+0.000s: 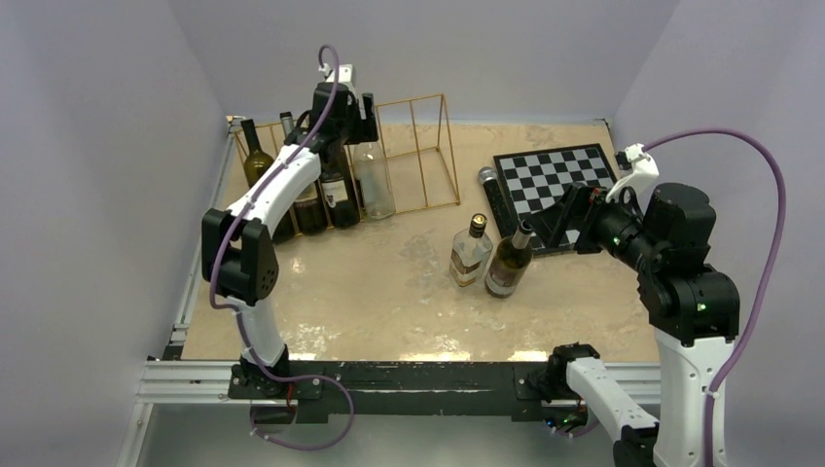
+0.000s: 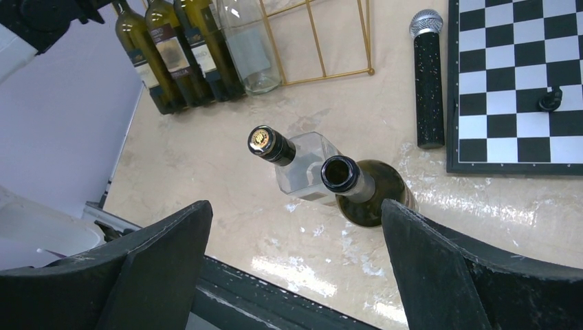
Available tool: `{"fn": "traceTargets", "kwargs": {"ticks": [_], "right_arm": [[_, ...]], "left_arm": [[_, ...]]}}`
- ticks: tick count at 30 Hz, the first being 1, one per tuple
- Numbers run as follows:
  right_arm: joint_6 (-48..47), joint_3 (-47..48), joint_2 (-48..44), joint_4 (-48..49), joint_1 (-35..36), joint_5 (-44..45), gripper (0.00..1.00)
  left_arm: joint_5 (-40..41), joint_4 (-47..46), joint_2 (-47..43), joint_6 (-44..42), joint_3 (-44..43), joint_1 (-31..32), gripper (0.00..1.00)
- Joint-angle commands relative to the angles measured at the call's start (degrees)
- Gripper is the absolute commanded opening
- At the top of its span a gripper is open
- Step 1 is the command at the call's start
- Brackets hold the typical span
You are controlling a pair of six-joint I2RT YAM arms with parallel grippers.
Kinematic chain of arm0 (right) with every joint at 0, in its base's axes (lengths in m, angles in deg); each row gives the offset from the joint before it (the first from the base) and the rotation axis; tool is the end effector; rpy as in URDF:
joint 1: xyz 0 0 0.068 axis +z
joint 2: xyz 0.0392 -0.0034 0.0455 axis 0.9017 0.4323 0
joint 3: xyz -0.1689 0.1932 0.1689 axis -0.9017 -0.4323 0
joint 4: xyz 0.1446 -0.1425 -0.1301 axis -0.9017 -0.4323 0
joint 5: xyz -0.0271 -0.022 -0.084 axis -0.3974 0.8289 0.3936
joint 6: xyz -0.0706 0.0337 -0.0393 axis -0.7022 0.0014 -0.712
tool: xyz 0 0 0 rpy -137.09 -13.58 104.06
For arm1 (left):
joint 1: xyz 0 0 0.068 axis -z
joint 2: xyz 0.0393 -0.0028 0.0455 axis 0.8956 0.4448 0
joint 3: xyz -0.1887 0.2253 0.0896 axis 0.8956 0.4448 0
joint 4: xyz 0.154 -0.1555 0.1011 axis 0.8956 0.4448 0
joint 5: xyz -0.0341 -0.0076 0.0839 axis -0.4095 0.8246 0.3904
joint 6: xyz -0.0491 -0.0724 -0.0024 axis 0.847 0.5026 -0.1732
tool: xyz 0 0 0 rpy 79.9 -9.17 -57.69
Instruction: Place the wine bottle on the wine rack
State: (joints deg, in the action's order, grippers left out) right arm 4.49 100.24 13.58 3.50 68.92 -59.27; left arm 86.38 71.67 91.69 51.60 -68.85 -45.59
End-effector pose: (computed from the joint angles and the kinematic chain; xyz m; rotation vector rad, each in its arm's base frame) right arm 0.0932 0.0340 0.4614 0.0207 1.9976 0.6112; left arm 0.4619 -0.1398 0.3392 -0.0956 2.0552 -0.2723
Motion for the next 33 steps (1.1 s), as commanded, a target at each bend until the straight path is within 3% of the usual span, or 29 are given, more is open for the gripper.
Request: {"fn": "traceTargets", "kwargs": {"ticks": [1, 3, 9, 16, 21, 25, 33], "right_arm": [[0.00, 0.91, 0.23, 0.78, -0.11, 0.08, 0.99], [-0.15, 0.85, 0.38, 1.25, -0.10, -0.57, 0.99], [-1.16, 0.84, 0.89, 2.28, -0.06, -2.50, 0.99], [-0.70, 1.30, 3.13, 2.24, -0.05, -3.30, 0.99], [0.08, 1.13, 4.27, 2.77, -0.12, -3.35, 0.99], [0.49, 0.68, 4.31, 3.47, -0.08, -3.26, 0.98], [0.90, -0.28, 3.65, 3.55, -0.05, -3.00, 0.99]], "left_arm": [[-2.32, -1.64, -9.29, -0.83, 1.27, -0.42, 0.88], [-6.09, -1.34, -11.41, -1.84, 1.92, -0.42, 0.99], [-23.38, 3.41, -15.08, -5.97, 1.56, -0.37, 0.99], [-50.83, -9.02, -25.41, -4.83, 15.92, 3.06, 0.99], [-51.51, -13.68, -30.43, -7.89, 22.52, 12.25, 0.99], [-51.13, -22.46, -30.89, -6.89, 26.45, 17.46, 0.98], [-50.89, -23.80, -27.66, -8.64, 25.26, 21.68, 0.97]]}}
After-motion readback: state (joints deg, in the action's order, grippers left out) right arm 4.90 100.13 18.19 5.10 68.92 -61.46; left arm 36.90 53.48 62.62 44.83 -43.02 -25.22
